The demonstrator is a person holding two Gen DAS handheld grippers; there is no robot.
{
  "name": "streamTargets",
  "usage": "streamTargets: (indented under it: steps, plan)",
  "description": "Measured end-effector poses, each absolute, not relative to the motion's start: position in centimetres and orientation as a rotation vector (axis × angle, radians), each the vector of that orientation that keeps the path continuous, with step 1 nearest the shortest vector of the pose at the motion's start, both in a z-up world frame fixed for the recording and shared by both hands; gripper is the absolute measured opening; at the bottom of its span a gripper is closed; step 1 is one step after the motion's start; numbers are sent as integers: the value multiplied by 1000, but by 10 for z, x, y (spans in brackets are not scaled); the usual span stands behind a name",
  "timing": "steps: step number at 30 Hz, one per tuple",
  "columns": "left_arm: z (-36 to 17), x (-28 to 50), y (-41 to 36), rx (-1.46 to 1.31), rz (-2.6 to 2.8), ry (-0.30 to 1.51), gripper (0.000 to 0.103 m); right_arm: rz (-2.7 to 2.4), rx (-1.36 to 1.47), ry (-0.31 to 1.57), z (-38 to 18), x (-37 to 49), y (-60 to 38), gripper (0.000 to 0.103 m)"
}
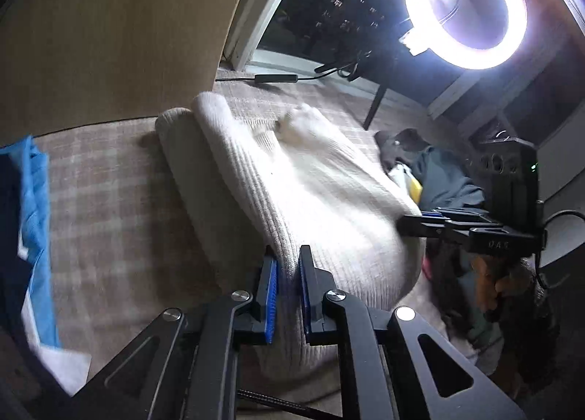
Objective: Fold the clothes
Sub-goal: 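Lift the hem and fold it toward the collar with both grippers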
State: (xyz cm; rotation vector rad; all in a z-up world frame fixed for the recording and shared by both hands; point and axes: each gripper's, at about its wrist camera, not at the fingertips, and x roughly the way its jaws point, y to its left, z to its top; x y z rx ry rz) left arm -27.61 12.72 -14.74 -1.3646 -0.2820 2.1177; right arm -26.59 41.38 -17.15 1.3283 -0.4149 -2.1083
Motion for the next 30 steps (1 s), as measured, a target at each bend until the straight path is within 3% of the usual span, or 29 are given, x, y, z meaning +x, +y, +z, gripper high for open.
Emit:
streamTargets:
  steps: [2,5,7,9,11,20,21,22,24,30]
  plan:
    - [-171,-281,127,-1446,2086,-285,13,-2093,1397,-386,-187,-264,412,17]
    - [-192,-292,125,-1536,2056,-335,24,-2041,1551,-396,-215,-275,406,29]
    - [-187,-296,120,-1522,2067,-363,23,-2044,1512,-436,-206,-279,412,30]
    - [-171,-303,116,-1471,2112,-345,29,-2097,1423,-448,-187,-285,422,45]
    - [-160,-317,114,-1442,2159,-321,36,-2136,1346,-479,-172,-302,432,49]
    - [-183,-411,143,-1504,2210,-194,36,-2140,1439,-350,-208,-405,402,48]
    - [-187,-413,146,-1489,2214,-191,35,-2137,1449,-317,-213,-406,396,48]
    - [-191,-416,149,-1471,2220,-190,25,-2136,1458,-283,-217,-407,391,47]
    - [-186,-412,151,-1424,2236,-171,11,-2159,1431,-215,-215,-402,382,34]
    - [-164,-400,154,-1281,2258,-174,11,-2197,1287,-124,-180,-378,363,20]
